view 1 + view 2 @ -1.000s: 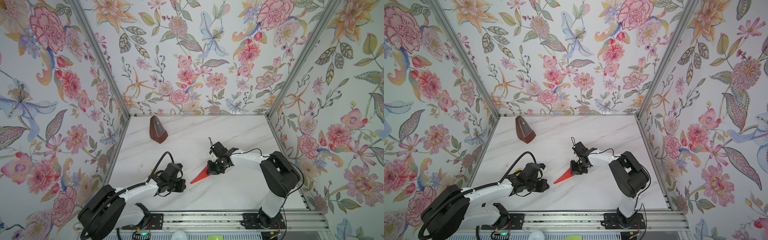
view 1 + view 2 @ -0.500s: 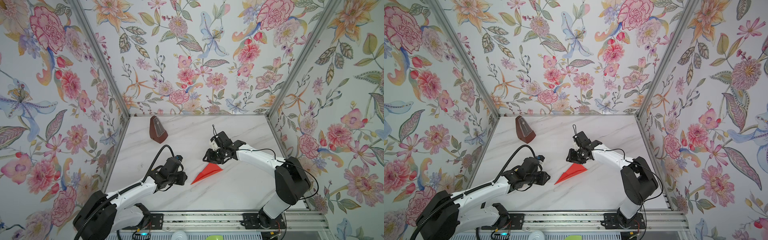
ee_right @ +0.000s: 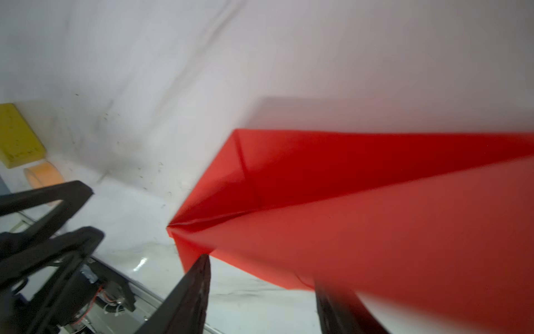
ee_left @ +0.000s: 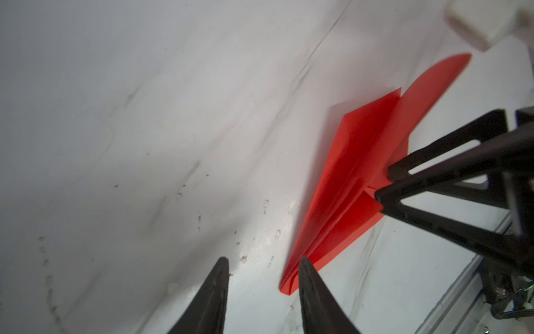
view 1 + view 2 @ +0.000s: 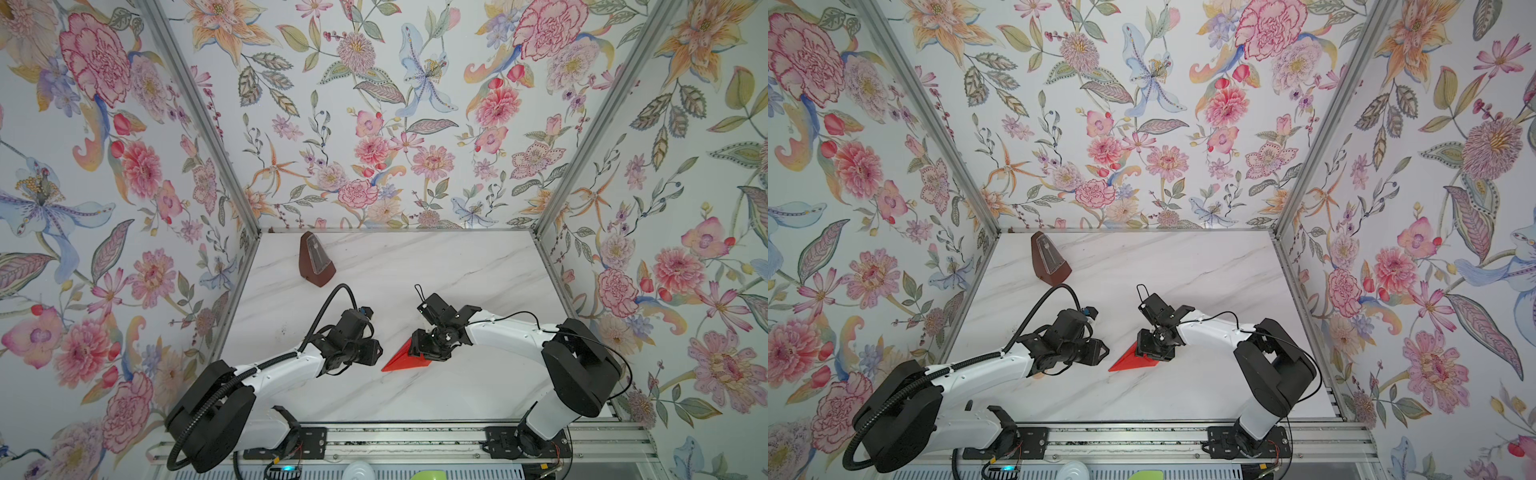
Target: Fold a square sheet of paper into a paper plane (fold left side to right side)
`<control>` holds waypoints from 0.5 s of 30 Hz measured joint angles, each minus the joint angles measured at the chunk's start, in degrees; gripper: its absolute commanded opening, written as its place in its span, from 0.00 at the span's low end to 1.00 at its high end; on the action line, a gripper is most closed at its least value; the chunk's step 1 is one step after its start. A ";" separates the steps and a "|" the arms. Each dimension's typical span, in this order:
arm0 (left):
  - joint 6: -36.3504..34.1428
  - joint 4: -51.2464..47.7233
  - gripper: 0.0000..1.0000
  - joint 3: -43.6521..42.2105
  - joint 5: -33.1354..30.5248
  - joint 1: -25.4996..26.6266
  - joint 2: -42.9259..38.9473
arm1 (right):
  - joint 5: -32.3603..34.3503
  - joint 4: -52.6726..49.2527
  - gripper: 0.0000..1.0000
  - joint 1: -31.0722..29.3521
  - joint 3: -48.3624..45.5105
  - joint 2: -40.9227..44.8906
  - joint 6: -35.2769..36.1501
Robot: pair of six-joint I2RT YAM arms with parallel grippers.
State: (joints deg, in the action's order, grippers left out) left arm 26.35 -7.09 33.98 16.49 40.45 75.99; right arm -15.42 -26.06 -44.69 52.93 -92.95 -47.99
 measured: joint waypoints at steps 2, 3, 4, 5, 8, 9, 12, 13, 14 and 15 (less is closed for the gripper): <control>-0.02 1.84 0.45 0.55 2.14 0.00 1.44 | 1.27 1.38 0.66 -0.04 -2.62 2.38 -1.95; -0.02 2.80 0.45 0.72 3.28 0.00 2.25 | 1.77 2.03 0.66 -0.04 -3.48 3.41 -2.71; -0.02 3.80 0.45 0.92 4.61 0.02 3.21 | 2.54 2.80 0.66 -0.04 -4.26 4.55 -3.56; -0.02 4.85 0.45 0.98 5.95 0.07 4.20 | 3.21 3.48 0.66 -0.04 -4.76 5.35 -4.22; -0.09 7.08 0.44 1.36 9.16 0.42 6.73 | 4.83 5.31 0.62 -0.02 -5.75 6.62 -5.73; -0.22 7.67 0.44 1.57 10.05 0.72 7.48 | 5.27 5.77 0.60 -0.02 -6.05 6.78 -6.05; -0.66 9.07 0.43 2.29 12.28 1.92 9.79 | 5.90 6.91 0.57 0.15 -7.06 6.84 -7.08; -0.87 9.53 0.43 2.58 12.92 2.32 10.62 | 6.03 7.13 0.56 0.20 -7.32 6.86 -7.39; -1.07 9.88 0.42 2.80 13.40 2.58 11.28 | 6.05 7.21 0.57 0.31 -7.41 6.88 -7.63; -1.09 10.12 0.42 2.93 13.84 2.84 11.87 | 6.10 7.43 0.58 0.42 -7.45 6.95 -8.04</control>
State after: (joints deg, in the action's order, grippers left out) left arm 25.26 3.03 36.91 30.33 43.29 87.85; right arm -9.32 -18.63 -44.27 45.47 -86.00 -56.03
